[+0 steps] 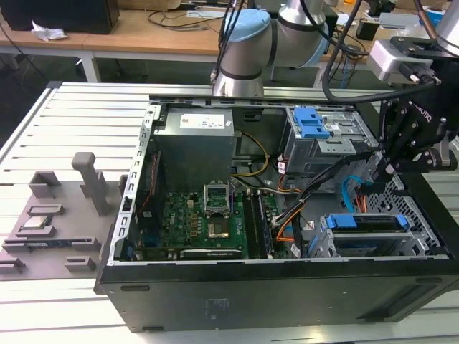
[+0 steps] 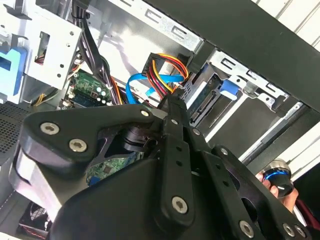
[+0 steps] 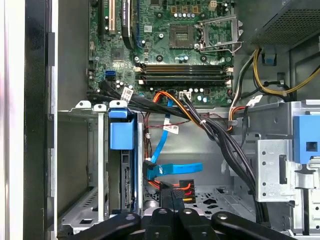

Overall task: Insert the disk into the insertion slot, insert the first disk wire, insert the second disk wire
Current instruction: 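Insert the first disk wire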

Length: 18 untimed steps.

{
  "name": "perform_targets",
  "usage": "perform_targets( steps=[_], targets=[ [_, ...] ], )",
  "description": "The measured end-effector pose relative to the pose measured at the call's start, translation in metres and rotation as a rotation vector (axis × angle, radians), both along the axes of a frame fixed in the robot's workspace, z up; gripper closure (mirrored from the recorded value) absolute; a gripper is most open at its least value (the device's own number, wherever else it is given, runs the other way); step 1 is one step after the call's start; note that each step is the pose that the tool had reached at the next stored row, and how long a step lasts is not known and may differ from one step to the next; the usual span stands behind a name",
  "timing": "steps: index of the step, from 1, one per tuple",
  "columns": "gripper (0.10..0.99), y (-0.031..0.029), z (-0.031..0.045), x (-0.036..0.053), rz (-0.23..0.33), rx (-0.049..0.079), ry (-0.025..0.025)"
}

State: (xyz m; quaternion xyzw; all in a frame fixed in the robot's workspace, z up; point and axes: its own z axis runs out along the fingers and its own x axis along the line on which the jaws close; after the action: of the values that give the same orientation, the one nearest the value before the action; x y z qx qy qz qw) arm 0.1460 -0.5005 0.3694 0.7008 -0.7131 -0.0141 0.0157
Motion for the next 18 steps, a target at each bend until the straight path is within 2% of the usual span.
perform_targets(
  steps=[2,5,7,12,18],
  targets=[
    [0.914,0.0000,0.0000,0.0000,0.000,0.000,0.0000],
    [0.725,0.0000,0.0000,0.0000,0.000,0.000,0.0000],
    [0.725,0.0000,-0.0022,0.0000,0.000,-0.010,-0.0001],
    [0.725,0.0000,-0.0126,0.0000,0.000,-0.018,0.0000],
    [0.725,-0.0017,-0.0154,0.0000,0.000,-0.027,0.0000]
  ],
)
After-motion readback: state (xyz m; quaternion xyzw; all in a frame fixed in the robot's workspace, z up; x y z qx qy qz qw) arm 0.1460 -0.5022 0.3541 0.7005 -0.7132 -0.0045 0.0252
